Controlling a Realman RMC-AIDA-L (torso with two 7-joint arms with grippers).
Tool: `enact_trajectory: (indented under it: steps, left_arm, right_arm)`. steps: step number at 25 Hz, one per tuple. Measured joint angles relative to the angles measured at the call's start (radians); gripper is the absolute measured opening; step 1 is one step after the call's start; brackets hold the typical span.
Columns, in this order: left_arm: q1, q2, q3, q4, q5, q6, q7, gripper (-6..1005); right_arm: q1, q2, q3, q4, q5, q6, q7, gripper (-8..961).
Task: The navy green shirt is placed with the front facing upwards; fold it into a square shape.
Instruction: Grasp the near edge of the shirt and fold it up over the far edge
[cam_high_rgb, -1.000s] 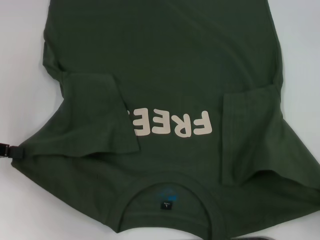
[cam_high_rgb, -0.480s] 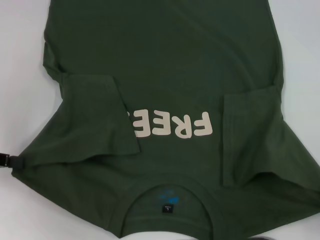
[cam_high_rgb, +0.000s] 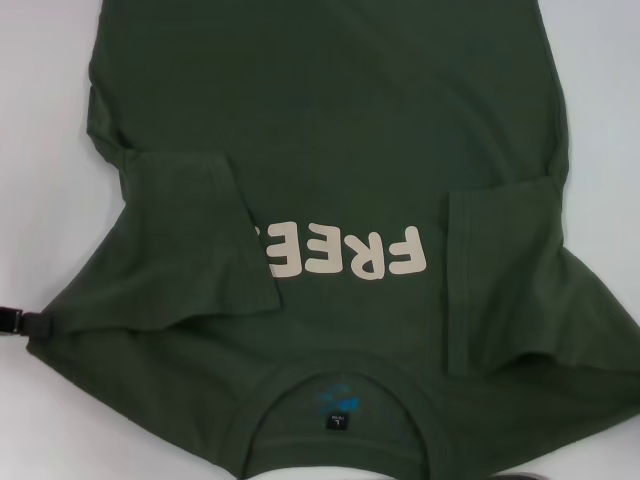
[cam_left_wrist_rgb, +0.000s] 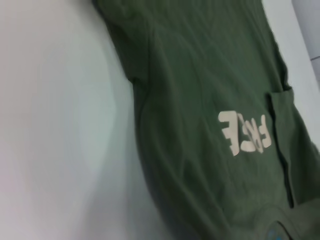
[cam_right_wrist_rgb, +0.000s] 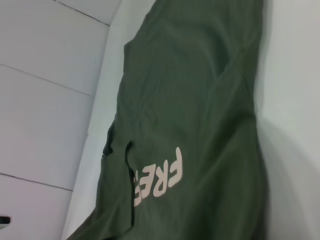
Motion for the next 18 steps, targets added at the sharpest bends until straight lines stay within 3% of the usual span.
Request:
enact_trajectory:
  steps: [8,18]
  left_arm:
    - [-0.032,0.000,-0.033,-0.002,-0.096,0.040,0.008,15]
    - [-0.099,0.007,-0.082,0.003,-0.158,0.051,-0.001,15]
  right_arm:
    - [0.088,-0.015,0.000,-0.002,-0.002,-0.014,0.025,8]
    - [0.177,-0.054,0.000,-0.004,0.017,-0.031,0.087,8]
